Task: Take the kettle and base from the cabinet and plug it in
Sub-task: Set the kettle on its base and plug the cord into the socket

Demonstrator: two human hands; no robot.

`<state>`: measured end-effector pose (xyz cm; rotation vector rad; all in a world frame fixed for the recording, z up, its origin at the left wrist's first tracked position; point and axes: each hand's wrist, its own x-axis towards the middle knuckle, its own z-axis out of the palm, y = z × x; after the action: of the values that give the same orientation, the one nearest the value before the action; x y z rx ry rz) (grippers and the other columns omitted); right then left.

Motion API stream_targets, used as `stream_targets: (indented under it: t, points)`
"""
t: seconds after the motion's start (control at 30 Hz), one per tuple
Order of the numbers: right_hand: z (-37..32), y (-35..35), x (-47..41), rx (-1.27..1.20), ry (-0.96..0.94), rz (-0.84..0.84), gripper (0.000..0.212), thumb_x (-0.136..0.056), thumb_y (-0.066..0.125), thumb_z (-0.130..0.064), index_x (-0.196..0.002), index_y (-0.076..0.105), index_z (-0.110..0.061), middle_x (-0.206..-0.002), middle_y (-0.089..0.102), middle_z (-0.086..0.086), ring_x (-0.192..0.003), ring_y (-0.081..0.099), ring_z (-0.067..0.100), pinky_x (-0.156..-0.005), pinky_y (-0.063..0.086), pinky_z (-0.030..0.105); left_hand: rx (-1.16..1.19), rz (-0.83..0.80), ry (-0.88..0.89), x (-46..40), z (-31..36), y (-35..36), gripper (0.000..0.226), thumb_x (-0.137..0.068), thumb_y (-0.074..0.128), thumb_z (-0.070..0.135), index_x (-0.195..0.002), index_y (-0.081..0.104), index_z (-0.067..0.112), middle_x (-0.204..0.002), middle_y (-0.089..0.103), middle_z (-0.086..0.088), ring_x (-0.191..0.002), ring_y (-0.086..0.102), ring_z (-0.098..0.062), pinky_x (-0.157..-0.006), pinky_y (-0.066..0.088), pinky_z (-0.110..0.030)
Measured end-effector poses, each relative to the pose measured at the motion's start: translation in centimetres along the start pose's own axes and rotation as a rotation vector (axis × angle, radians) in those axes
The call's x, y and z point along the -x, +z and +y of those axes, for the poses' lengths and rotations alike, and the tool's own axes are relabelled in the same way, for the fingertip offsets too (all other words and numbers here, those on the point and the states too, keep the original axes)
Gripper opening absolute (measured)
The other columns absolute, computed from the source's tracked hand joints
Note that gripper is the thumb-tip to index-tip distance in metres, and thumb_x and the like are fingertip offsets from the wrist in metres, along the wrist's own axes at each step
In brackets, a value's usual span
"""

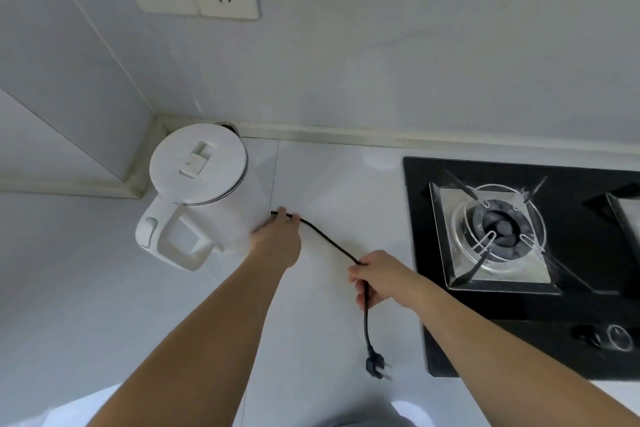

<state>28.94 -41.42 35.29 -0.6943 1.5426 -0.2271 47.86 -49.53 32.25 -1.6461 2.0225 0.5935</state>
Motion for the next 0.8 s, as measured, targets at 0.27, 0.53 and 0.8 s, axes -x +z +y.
stream_targets:
  t: [0.27,0.53,0.8]
  points:
    - [-0.1,-3.7,4.2,-0.120,0.005,-0.193,0.014,-0.095,0.054,-0.012,-0.091,0.061,-0.001,-0.075,0.065,0.010,-0.067,0.067,0.027,-0.069,0.059,0.041,-0.084,-0.050,-0.029,-0.1,0.4,-0.7,0.074,-0.088,0.032,0.003,-0.154,0.006,0.027,-0.162,-0.001,0.002,-0.139,0.031,-0.028,-0.105,0.037,-0.046]
    - [2.2,-4.8,7.2,-0.344,-0.125,-0.222,0.017,-0.091,0.056,-0.005,-0.108,0.054,-0.011,-0.078,0.072,0.015,-0.068,0.070,0.030,-0.067,0.059,0.040,-0.152,-0.068,0.011,1.1,1.0,-1.6,0.068,-0.090,0.026,0.004,-0.154,0.008,0.019,-0.160,0.009,-0.002,-0.138,0.031,-0.032,-0.106,0.035,-0.052]
    - [-3.5,-6.5,8.5,-0.525,-0.360,-0.403,0.032,-0.084,0.051,0.005,-0.114,0.061,0.000,-0.110,0.071,0.021,-0.101,0.069,0.036,-0.077,0.059,0.039,0.329,0.089,0.025,7.9,0.1,-2.1,0.071,-0.086,0.032,-0.002,-0.153,0.022,0.021,-0.160,0.020,0.001,-0.146,0.020,-0.018,-0.118,0.017,-0.032]
